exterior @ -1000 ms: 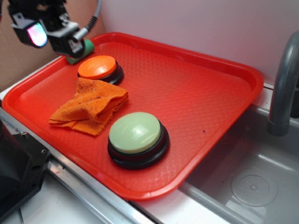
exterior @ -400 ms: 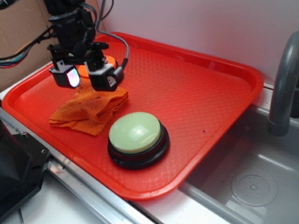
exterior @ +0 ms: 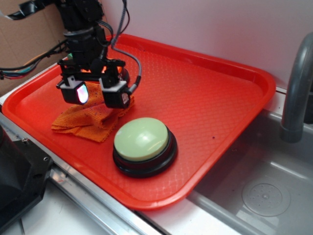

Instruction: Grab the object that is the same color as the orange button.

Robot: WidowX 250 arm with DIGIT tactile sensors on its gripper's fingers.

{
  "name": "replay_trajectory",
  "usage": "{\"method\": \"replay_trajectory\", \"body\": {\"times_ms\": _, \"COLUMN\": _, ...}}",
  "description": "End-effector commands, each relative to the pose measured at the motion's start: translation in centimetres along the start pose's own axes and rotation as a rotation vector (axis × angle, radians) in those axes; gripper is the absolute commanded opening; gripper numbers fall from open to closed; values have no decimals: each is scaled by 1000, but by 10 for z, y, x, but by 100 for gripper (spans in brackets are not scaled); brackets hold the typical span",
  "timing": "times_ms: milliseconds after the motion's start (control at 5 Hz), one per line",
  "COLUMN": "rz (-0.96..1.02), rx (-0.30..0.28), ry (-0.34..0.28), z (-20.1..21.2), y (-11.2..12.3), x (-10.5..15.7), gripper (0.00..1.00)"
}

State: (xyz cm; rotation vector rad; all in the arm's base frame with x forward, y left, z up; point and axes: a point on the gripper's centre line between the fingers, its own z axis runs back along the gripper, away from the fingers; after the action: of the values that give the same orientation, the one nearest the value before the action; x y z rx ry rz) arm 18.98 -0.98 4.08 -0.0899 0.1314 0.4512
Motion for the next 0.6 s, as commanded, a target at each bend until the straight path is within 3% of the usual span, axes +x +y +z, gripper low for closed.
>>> {"method": "replay_trajectory", "body": {"times_ms": 0, "rz": 54, "rx": 46, "ry": -28, "z": -6, "y": -4, "x": 5, "gripper": 100}}
{"method": "replay_trajectory", "body": {"times_ms": 200, "rz": 81, "rx": 41, "ry": -17, "z": -11, "y": -1, "x": 6, "gripper": 100}}
{"method": "replay_trajectory", "body": {"times_ms": 400, "rz": 113, "rx": 48, "ry": -3, "z": -15, "y": -1, "x": 6, "gripper": 0}}
